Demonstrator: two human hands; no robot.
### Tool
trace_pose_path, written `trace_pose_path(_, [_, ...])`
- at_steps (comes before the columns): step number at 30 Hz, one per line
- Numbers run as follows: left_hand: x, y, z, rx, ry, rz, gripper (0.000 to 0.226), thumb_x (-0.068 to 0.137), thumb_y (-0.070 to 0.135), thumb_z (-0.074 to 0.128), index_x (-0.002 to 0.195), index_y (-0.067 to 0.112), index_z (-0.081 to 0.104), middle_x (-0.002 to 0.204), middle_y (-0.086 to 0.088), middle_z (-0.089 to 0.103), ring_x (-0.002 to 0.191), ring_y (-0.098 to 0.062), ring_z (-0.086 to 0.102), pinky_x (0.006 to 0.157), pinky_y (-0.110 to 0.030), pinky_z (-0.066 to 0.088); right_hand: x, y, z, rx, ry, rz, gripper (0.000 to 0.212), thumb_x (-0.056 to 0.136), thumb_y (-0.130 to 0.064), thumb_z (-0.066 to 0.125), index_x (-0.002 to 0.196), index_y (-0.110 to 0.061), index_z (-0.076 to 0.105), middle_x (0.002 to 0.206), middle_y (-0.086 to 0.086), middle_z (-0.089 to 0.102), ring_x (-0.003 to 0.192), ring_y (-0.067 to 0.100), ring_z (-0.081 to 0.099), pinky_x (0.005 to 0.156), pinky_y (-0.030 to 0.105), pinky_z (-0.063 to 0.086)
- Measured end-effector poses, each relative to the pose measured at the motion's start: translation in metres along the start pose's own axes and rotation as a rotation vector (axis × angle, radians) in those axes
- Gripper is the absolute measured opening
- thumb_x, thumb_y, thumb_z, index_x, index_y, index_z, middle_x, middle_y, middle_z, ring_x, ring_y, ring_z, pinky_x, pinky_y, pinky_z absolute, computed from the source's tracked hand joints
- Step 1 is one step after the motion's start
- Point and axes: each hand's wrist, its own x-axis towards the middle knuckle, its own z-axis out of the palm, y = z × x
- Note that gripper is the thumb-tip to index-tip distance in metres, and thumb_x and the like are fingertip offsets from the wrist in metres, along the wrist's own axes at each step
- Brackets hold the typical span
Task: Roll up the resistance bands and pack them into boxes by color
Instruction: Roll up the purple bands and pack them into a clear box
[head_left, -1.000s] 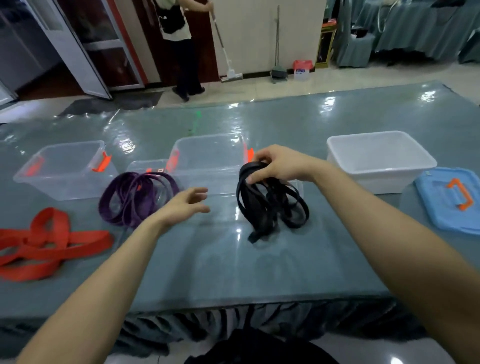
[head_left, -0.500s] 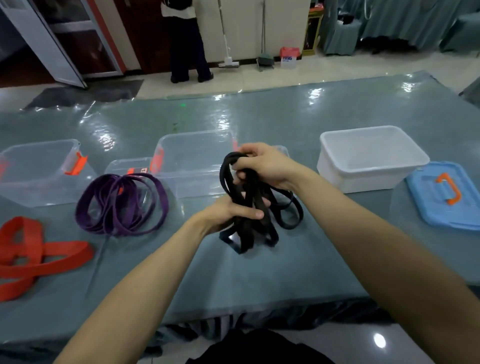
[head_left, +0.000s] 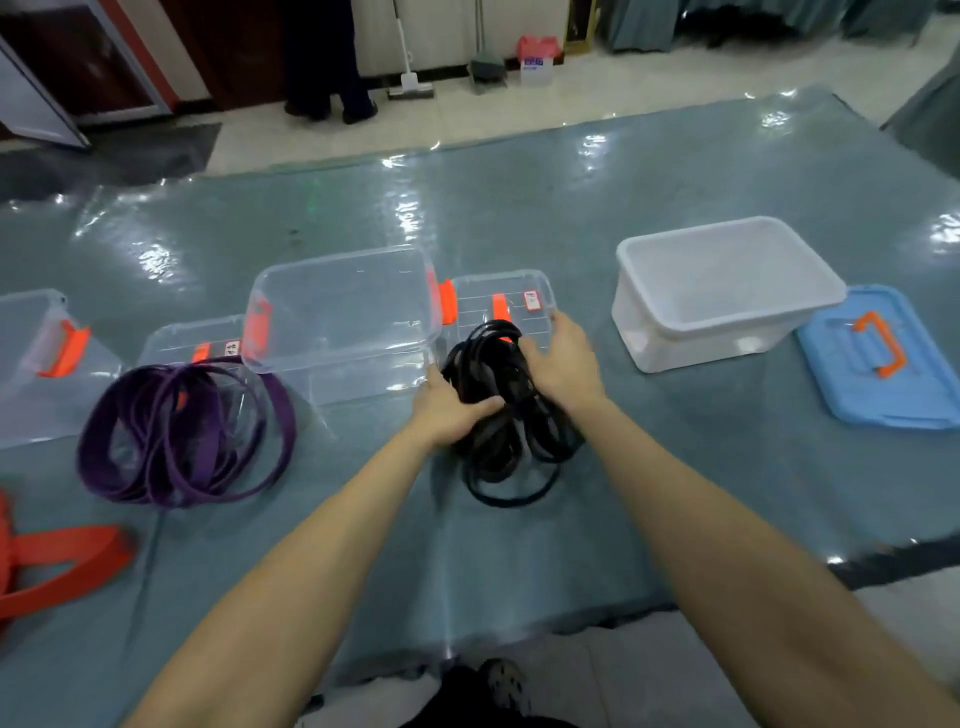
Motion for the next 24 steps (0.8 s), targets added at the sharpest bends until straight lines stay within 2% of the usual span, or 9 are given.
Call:
trace_pose_path(2, [-0.012,-0.024,0.013,0.131,0.085,0.081,0.092,0.093,0.040,0.082,0.164,0.010,0.032,0.162,-0.015,0.044,0.153,-0.035,0.040,0.127,-0.048,0.035,-0.036,0.034,0.035,-0.065,0.032,-0.071,0.064,0.110,-0.044,0.052,0.164,-0.011,0.037,0.165,0.018,0.042,0.153,0.036,0.038,0.123,0.053,0.035])
trace_pose_path(5, [-0.027,-0.047,0.023,0.204,0.141,0.196,0.079,0.099,0.034,0.073,0.167,0.016,0.035,0.165,-0.010,0.040,0.154,-0.030,0.041,0.126,-0.045,0.038,-0.063,0.062,0.071,-0.330,-0.169,-0.163,0.069,0.113,-0.053,0.038,0.171,-0.019,0.023,0.179,0.015,0.013,0.167,0.030,0.007,0.130,0.065,0.016])
trace_pose_path(7, [-0.033,-0.050,0.021,0.238,0.126,0.242,0.077,0.101,0.033,0.071,0.168,0.019,0.036,0.167,-0.005,0.039,0.153,-0.026,0.043,0.124,-0.044,0.041,-0.064,0.062,0.075,-0.400,-0.222,-0.169,0.069,0.113,-0.056,0.034,0.171,-0.020,0.021,0.180,0.016,0.007,0.167,0.031,0.002,0.129,0.068,0.013])
trace_pose_path(9, [-0.041,-0.050,0.011,0.277,0.117,0.274,0.071,0.101,0.033,0.070,0.165,0.021,0.041,0.164,-0.002,0.043,0.148,-0.023,0.048,0.121,-0.043,0.045,-0.060,0.052,0.068,-0.439,-0.204,-0.165,0.065,0.113,-0.053,0.036,0.166,-0.015,0.033,0.178,0.020,0.012,0.166,0.034,0.007,0.127,0.068,0.019])
trace_pose_path(13, [-0.075,-0.075,-0.023,0.398,0.134,0.356,0.041,0.102,0.032,0.069,0.141,0.021,0.066,0.133,0.002,0.066,0.121,-0.020,0.068,0.102,-0.037,0.054,-0.081,0.028,0.049,-0.568,-0.029,-0.311,0.037,0.105,-0.032,0.056,0.128,-0.005,0.066,0.164,0.022,0.041,0.156,0.038,0.034,0.122,0.059,0.035])
trace_pose_path(16, [-0.111,-0.119,-0.054,0.555,0.217,0.312,0.031,0.101,0.035,0.065,0.130,0.025,0.070,0.123,0.005,0.073,0.113,-0.021,0.072,0.093,-0.039,0.058,-0.124,0.006,0.056,-0.468,0.041,-0.539,0.024,0.098,-0.020,0.056,0.105,-0.002,0.070,0.126,0.018,0.064,0.118,0.038,0.061,0.093,0.051,0.053])
trace_pose_path(18, [-0.134,-0.153,-0.073,0.657,0.263,0.230,0.030,0.100,0.036,0.065,0.128,0.026,0.072,0.121,0.003,0.074,0.114,-0.026,0.072,0.091,-0.041,0.059,-0.148,-0.012,0.072,-0.474,-0.047,-0.608,0.023,0.099,-0.020,0.052,0.100,-0.004,0.069,0.112,0.015,0.065,0.103,0.035,0.062,0.083,0.049,0.054])
trace_pose_path(21, [-0.166,-0.204,-0.106,0.735,0.327,0.122,0.029,0.099,0.033,0.068,0.125,0.022,0.076,0.114,-0.004,0.074,0.110,-0.033,0.073,0.087,-0.044,0.058,-0.174,-0.042,0.114,-0.561,-0.213,-0.705,0.016,0.099,-0.018,0.054,0.101,-0.009,0.066,0.107,0.014,0.064,0.099,0.036,0.063,0.085,0.048,0.051])
trace_pose_path(24, [-0.194,-0.250,-0.143,0.765,0.347,0.008,0.027,0.098,0.029,0.070,0.121,0.015,0.076,0.112,-0.010,0.075,0.108,-0.038,0.072,0.087,-0.047,0.059,-0.201,-0.075,0.168,-0.579,-0.348,-0.809,0.004,0.093,-0.010,0.064,0.094,-0.008,0.067,0.100,0.015,0.065,0.093,0.040,0.065,0.078,0.047,0.049])
